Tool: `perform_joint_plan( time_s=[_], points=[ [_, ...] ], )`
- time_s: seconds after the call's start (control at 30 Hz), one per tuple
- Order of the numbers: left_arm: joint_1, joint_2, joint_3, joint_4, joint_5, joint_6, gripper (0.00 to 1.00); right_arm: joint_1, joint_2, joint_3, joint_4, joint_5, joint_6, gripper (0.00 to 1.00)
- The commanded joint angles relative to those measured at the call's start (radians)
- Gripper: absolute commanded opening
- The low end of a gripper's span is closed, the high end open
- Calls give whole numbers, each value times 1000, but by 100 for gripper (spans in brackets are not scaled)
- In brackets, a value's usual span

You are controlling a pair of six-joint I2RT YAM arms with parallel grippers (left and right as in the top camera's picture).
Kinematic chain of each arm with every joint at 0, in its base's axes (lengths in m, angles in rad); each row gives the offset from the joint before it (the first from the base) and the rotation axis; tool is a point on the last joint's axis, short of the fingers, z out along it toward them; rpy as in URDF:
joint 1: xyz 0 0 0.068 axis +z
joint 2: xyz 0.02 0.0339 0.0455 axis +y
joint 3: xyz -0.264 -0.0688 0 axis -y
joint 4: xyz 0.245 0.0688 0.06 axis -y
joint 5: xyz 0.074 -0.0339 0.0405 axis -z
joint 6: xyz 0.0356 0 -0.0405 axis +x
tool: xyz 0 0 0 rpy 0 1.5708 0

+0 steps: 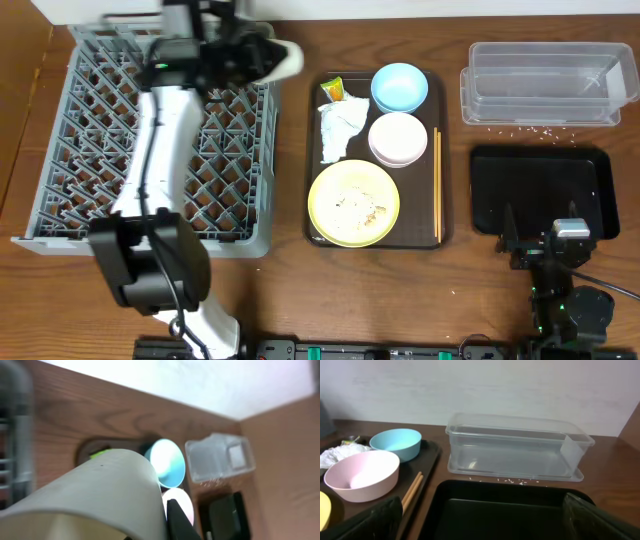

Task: Sort waste into correct bins and load items into the dishwasher
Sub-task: 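Carry the cream cup with the left gripper to the dish rack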

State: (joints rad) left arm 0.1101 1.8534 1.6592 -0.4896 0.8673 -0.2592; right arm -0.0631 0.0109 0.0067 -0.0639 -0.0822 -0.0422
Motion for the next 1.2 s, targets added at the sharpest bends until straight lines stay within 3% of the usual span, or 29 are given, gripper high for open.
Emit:
perform_joint_plan(
  time_s=[0.0, 0.27, 0.67, 1.17],
  points=[
    [95, 17, -6, 2, 142, -63, 8, -9, -6, -1, -4, -4, -15, 99],
    [283, 75, -6, 82, 278, -84, 8, -9, -6, -1, -4, -4, -15, 99],
    [374, 277, -6, 356, 383, -399, 8, -9, -6, -1, -4, -4, -15, 99],
    [425, 383, -6, 365, 337, -389, 8, -9, -6, -1, -4, -4, -15, 99]
  ],
)
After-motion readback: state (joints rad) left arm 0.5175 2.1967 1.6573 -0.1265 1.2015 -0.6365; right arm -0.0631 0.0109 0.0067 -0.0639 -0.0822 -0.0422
